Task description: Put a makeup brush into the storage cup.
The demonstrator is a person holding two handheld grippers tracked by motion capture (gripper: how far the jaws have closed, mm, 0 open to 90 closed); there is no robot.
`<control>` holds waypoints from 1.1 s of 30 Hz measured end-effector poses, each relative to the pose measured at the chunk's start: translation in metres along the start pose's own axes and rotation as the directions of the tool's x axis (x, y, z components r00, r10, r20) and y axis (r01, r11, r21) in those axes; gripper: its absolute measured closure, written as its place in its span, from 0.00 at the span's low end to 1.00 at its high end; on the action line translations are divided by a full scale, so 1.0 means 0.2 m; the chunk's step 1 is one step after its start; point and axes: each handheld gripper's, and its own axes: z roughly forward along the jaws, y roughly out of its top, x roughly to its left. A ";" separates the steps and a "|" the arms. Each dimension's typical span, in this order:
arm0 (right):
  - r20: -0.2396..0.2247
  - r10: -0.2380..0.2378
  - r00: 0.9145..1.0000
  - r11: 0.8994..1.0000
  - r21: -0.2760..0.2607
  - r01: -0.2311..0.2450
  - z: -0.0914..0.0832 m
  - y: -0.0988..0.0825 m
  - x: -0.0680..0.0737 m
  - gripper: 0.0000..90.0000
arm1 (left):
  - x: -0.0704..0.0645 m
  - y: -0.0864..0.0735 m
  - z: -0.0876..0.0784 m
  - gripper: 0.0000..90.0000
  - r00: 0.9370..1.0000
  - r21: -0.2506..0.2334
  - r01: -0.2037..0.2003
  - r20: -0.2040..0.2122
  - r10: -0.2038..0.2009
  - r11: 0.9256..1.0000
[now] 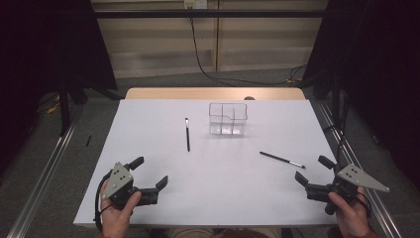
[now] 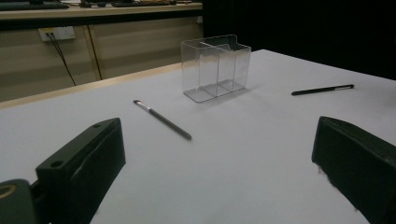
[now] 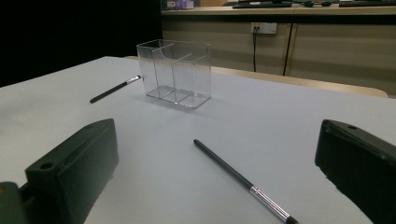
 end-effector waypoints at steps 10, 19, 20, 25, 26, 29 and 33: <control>-0.035 0.024 0.999 1.000 -0.010 -0.024 0.00 0.00 0.00 0.00 | 0.00 -0.01 0.02 0.03 1.000 0.027 0.011 0.015 -0.012 1.000; -0.043 0.026 0.999 1.000 -0.008 -0.026 0.00 0.00 0.00 0.00 | -0.01 0.00 0.03 0.03 0.999 0.028 0.038 0.031 -0.039 0.999; -0.046 0.025 0.999 1.000 -0.007 -0.026 0.00 0.00 0.00 0.00 | -0.01 0.00 0.03 0.03 0.999 0.022 0.043 0.030 -0.044 0.999; -0.050 0.014 0.999 1.000 0.007 -0.014 0.00 0.00 0.01 0.00 | -0.02 0.02 0.04 0.03 0.999 0.015 0.031 0.020 -0.031 0.999; -0.050 0.015 0.999 1.000 0.006 -0.015 0.00 0.00 0.01 0.00 | -0.02 0.02 0.04 0.03 0.999 0.018 0.025 0.019 -0.025 1.000; -0.054 0.015 0.998 1.000 0.005 -0.014 0.00 0.00 0.02 0.00 | -0.01 0.02 0.05 0.03 1.000 0.030 0.015 0.017 -0.016 0.999; -0.061 0.011 0.998 1.000 0.001 -0.011 0.00 0.00 0.02 0.00 | -0.01 0.04 0.07 0.03 0.999 0.024 0.013 0.029 -0.014 1.000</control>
